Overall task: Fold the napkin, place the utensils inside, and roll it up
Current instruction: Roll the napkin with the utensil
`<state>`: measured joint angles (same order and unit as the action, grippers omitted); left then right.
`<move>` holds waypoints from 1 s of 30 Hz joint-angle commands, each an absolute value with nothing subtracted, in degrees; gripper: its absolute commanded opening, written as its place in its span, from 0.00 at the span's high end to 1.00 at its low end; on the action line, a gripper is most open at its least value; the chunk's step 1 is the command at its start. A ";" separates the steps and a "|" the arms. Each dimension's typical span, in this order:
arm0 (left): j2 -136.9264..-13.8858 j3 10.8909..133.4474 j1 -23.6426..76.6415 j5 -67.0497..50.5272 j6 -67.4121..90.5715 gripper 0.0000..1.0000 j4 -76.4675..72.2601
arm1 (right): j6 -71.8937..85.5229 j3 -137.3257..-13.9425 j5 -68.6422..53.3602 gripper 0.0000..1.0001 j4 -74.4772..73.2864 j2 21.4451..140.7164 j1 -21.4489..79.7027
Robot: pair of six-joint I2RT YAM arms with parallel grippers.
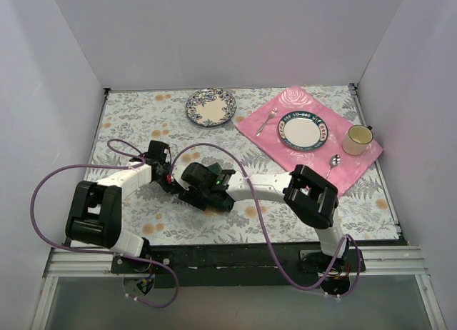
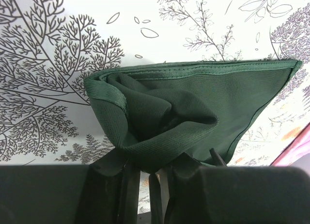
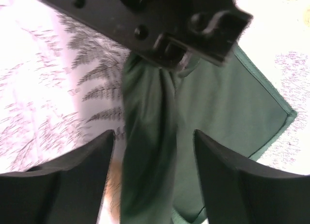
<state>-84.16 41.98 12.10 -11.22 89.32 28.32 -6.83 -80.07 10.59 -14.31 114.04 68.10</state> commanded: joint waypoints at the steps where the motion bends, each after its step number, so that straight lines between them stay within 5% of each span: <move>1: -84.99 43.50 11.78 -10.98 88.16 0.92 31.29 | -8.96 -82.09 20.12 0.31 -12.30 116.36 69.70; 5: -85.25 44.03 11.69 -11.60 87.98 0.92 31.46 | -7.91 -81.39 20.48 0.51 -12.04 117.16 69.70; 6: -85.34 44.12 11.60 -11.60 87.72 0.92 31.38 | -7.74 -81.13 20.48 0.62 -11.95 117.16 69.70; 10: -85.78 44.74 11.16 -10.55 86.40 0.87 31.82 | -6.95 -81.56 18.90 0.72 -12.65 117.24 69.61; 15: -84.20 45.53 10.29 -9.58 84.91 0.67 32.34 | -4.40 -83.58 12.23 0.89 -14.67 118.47 68.29; 22: -79.02 45.96 3.46 -13.24 82.36 0.43 33.40 | 1.30 -84.99 -4.08 0.94 -15.65 119.35 63.30; 30: -73.83 46.41 1.32 -17.75 83.06 0.32 32.35 | 11.50 -84.38 -25.27 0.95 -13.10 122.42 55.21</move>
<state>-77.32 44.73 1.21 -13.87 83.72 32.84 4.29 -83.94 -10.26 -13.39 119.28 58.98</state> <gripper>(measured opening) 0.666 0.221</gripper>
